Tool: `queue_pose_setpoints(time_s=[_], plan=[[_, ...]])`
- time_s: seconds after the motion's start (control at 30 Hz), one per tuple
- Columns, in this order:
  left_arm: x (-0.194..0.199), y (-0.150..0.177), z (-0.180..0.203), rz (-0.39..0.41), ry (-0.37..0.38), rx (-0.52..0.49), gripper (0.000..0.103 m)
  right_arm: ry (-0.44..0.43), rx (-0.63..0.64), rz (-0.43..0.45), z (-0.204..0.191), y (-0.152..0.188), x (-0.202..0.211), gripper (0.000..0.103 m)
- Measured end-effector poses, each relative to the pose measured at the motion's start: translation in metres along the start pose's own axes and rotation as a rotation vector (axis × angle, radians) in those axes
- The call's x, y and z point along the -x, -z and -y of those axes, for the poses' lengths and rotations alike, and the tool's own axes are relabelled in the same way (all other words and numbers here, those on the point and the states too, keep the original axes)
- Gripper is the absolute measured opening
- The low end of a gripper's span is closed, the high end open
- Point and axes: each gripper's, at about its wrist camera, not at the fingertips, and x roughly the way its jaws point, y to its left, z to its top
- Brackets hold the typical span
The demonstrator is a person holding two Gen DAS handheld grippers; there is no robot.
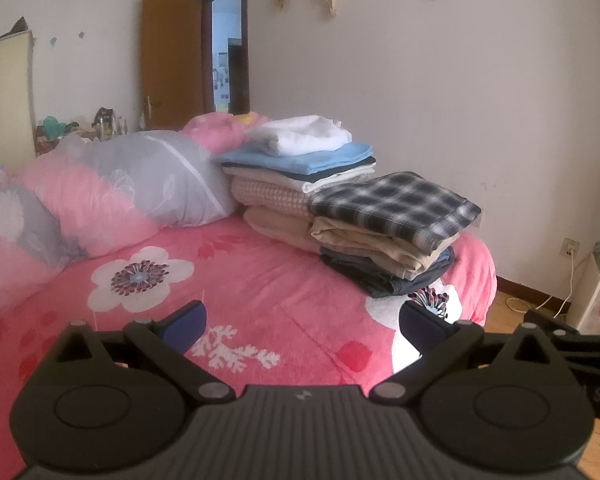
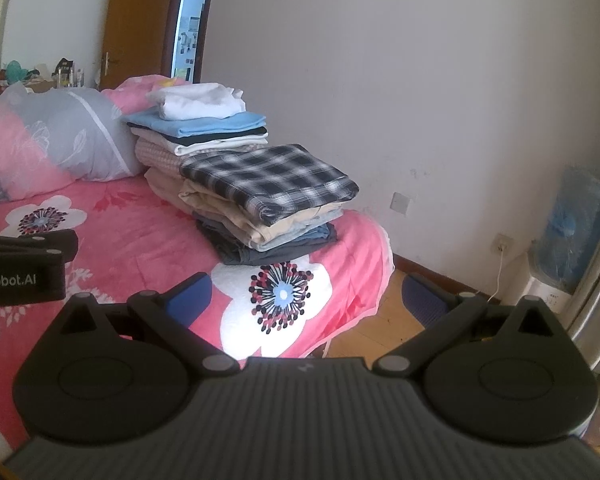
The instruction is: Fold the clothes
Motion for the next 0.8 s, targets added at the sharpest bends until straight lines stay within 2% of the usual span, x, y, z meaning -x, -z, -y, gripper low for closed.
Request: queue_pose_setpoints(time_s=[0.8], plan=[[-0.0006,0.0034,-0.0004,-0.008,0.000,0.008,0.103,-0.005,0.010,-0.008,-0.0046,0.0025,0.0008,0.102]])
